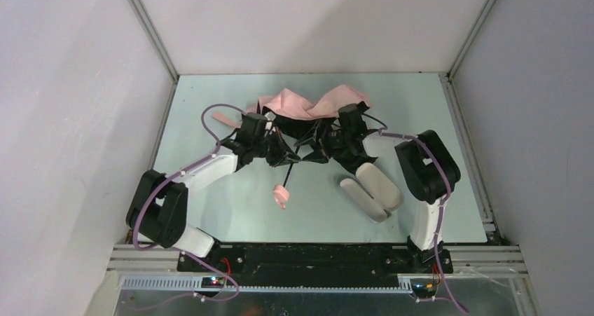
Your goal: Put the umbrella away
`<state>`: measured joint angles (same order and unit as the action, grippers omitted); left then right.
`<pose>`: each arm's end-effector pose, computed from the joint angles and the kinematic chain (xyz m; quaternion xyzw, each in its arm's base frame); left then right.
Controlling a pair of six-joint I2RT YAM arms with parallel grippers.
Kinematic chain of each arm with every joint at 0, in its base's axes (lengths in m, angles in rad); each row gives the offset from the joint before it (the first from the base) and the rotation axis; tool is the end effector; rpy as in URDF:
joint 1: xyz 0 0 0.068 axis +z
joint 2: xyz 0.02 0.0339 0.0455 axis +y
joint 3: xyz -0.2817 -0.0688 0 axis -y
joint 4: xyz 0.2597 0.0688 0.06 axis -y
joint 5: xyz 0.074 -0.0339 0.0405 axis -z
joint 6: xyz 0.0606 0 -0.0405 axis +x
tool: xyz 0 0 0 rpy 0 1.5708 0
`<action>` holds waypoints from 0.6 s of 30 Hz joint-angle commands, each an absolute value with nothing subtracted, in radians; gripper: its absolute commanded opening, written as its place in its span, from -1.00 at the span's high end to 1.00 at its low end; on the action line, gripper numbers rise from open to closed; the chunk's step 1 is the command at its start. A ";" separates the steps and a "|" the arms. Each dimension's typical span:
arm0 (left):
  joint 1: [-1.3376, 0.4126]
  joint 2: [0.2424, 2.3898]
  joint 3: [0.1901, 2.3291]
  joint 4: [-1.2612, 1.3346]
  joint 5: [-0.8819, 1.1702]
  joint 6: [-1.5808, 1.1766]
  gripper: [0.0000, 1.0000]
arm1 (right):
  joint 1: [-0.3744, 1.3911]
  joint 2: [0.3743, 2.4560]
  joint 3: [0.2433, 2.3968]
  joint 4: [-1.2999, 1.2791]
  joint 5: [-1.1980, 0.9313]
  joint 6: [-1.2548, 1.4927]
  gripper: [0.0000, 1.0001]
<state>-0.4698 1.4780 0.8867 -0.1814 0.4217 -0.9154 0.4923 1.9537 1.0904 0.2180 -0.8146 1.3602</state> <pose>0.2879 -0.1740 0.2088 -0.1198 0.8967 -0.3910 0.1693 0.3598 0.2430 0.1469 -0.1850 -0.8198 -0.5406 0.0371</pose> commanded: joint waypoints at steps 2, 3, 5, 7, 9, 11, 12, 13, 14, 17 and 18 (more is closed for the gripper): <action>-0.446 1.481 0.962 -0.119 0.328 -0.936 0.99 | 0.504 1.798 1.085 0.053 -1.068 1.272 -0.37; -0.445 1.473 0.949 -0.117 0.321 -0.938 1.00 | 0.505 1.784 1.082 0.052 -1.121 1.287 -0.39; -0.445 1.471 0.939 -0.100 0.319 -0.942 0.99 | 0.513 1.763 1.068 0.076 -1.193 1.349 -0.42; -0.445 1.479 0.947 -0.100 0.318 -0.940 1.00 | 0.521 1.734 1.063 0.077 -1.233 1.377 -0.45; -0.444 1.490 0.964 -0.110 0.314 -0.930 0.99 | 0.527 1.700 1.063 -0.024 -1.248 1.368 -0.46; -0.442 1.497 0.981 -0.133 0.302 -0.923 1.00 | 0.527 1.665 1.062 -0.175 -1.240 1.320 -0.46; -0.437 1.497 0.985 -0.135 0.291 -0.923 1.00 | 0.527 1.646 1.062 -0.223 -1.229 1.273 -0.46; -0.431 1.495 0.986 -0.139 0.283 -0.926 1.00 | 0.528 1.638 1.062 -0.304 -1.223 1.250 -0.45; -0.427 1.493 0.986 -0.138 0.276 -0.929 1.00 | 0.524 1.623 1.062 -0.336 -1.211 1.231 -0.45; -0.420 1.490 0.990 -0.153 0.274 -0.923 1.00 | 0.491 1.576 1.062 -0.422 -1.160 1.170 -0.43; -0.420 1.487 0.985 -0.157 0.274 -0.921 0.99 | 0.461 1.545 1.070 -0.422 -1.130 1.162 -0.45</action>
